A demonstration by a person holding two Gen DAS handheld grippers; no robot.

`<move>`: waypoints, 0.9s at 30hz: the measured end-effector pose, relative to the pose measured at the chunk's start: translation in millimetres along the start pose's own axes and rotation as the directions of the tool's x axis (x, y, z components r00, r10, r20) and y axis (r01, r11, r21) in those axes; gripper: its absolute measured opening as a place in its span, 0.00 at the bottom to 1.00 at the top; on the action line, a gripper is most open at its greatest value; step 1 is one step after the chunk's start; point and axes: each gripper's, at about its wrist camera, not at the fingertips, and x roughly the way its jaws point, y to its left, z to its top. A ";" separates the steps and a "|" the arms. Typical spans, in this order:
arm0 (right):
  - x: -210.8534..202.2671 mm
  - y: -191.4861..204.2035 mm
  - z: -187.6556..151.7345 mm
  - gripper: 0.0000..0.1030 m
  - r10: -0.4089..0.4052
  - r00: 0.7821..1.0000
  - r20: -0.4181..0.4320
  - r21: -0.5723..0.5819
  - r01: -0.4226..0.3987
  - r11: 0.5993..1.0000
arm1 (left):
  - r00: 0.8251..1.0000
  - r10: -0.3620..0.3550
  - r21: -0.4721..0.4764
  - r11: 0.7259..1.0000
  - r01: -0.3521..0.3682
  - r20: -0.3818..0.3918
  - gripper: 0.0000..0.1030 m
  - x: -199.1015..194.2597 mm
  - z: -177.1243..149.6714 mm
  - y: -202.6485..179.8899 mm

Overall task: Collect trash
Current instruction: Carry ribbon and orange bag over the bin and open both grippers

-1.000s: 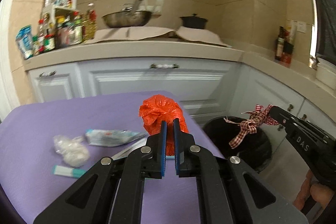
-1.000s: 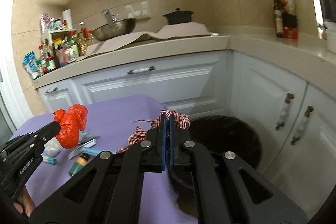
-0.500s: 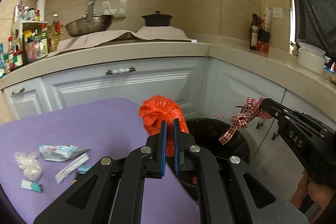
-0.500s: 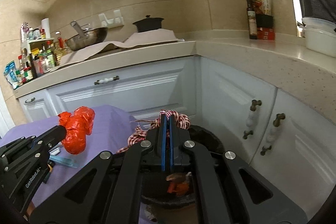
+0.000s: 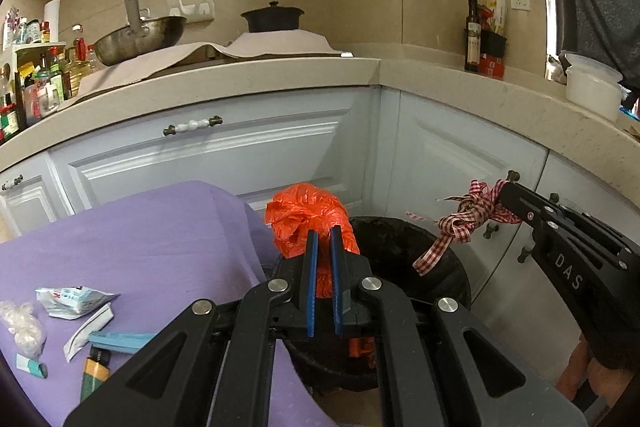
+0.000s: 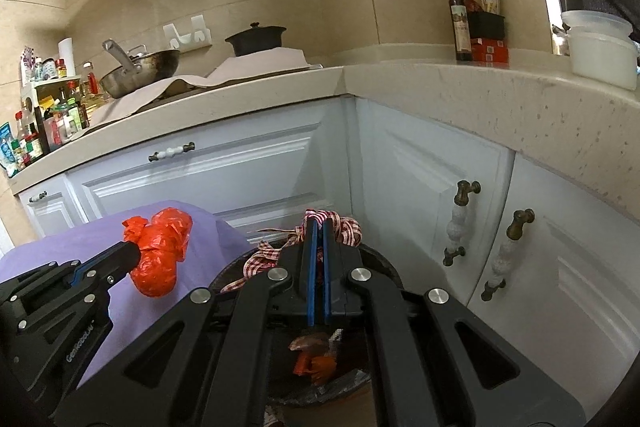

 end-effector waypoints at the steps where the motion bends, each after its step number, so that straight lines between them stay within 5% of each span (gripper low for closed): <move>1: 1.9 0.3 -0.4 0.03 -0.002 1.000 -0.002 0.001 0.002 1.000 | 1.000 0.000 0.000 1.000 0.000 -0.005 0.06 2.4 0.6 -0.6; 10: 22.5 -3.7 -4.6 0.06 -0.008 1.000 -0.017 0.019 0.009 1.000 | 0.999 0.011 -0.002 1.000 -0.011 -0.038 0.08 22.2 1.7 -1.5; 13: 26.3 -3.4 -6.5 0.25 -0.019 1.000 -0.010 0.024 0.019 1.000 | 0.999 0.028 -0.009 1.000 -0.029 -0.038 0.24 24.6 -0.2 -1.6; 16: 27.3 -2.1 -9.7 0.28 -0.027 1.000 -0.013 0.020 0.027 0.999 | 0.999 0.034 -0.020 0.999 -0.034 -0.038 0.38 25.3 -1.8 0.3; 27: 20.5 -0.5 -13.0 0.33 -0.039 0.999 -0.021 0.031 0.040 0.999 | 0.998 0.041 -0.035 0.998 -0.043 -0.036 0.48 16.3 -1.4 5.9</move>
